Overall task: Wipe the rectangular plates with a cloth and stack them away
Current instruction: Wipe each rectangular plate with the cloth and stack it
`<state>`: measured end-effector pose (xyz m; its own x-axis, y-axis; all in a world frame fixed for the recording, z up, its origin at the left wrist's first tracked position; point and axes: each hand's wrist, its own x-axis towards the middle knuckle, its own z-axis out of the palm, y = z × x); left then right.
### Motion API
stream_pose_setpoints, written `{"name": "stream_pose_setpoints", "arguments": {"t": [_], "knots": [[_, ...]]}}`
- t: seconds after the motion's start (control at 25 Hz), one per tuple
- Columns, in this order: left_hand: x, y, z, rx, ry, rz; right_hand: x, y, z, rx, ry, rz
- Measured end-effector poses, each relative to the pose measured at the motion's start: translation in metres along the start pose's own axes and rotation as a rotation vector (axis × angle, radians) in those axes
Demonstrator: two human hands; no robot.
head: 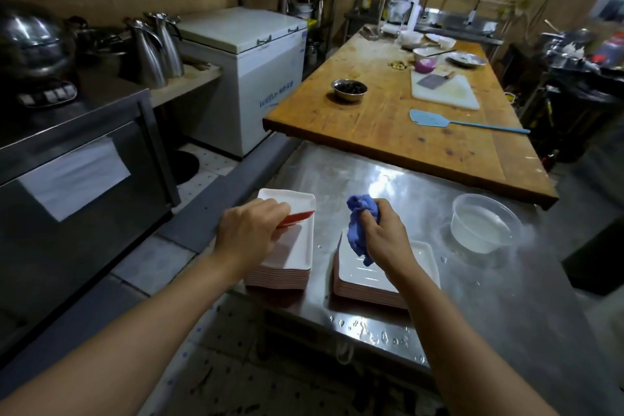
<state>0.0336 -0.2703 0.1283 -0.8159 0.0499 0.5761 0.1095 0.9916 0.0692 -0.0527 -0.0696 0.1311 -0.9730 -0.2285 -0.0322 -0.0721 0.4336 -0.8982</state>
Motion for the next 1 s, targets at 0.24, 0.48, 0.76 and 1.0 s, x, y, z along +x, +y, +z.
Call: {"name": "stream_pose_setpoints", "arguments": {"t": [0.24, 0.48, 0.76, 1.0], "knots": [[-0.017, 0.004, 0.024, 0.188, -0.03, 0.171, 0.0, 0.014, 0.005, -0.004, -0.001, 0.017], [-0.032, 0.008, 0.042, 0.192, -0.182, 0.179, 0.001, 0.023, 0.006, -0.015, 0.003, 0.025], [-0.051, 0.004, 0.061, 0.161, -0.354, 0.121, 0.004, 0.034, 0.008, -0.012, -0.015, 0.054], [-0.041, -0.002, 0.079, 0.119, -0.443, 0.068, 0.011, 0.046, 0.006, 0.025, -0.002, 0.089]]}}
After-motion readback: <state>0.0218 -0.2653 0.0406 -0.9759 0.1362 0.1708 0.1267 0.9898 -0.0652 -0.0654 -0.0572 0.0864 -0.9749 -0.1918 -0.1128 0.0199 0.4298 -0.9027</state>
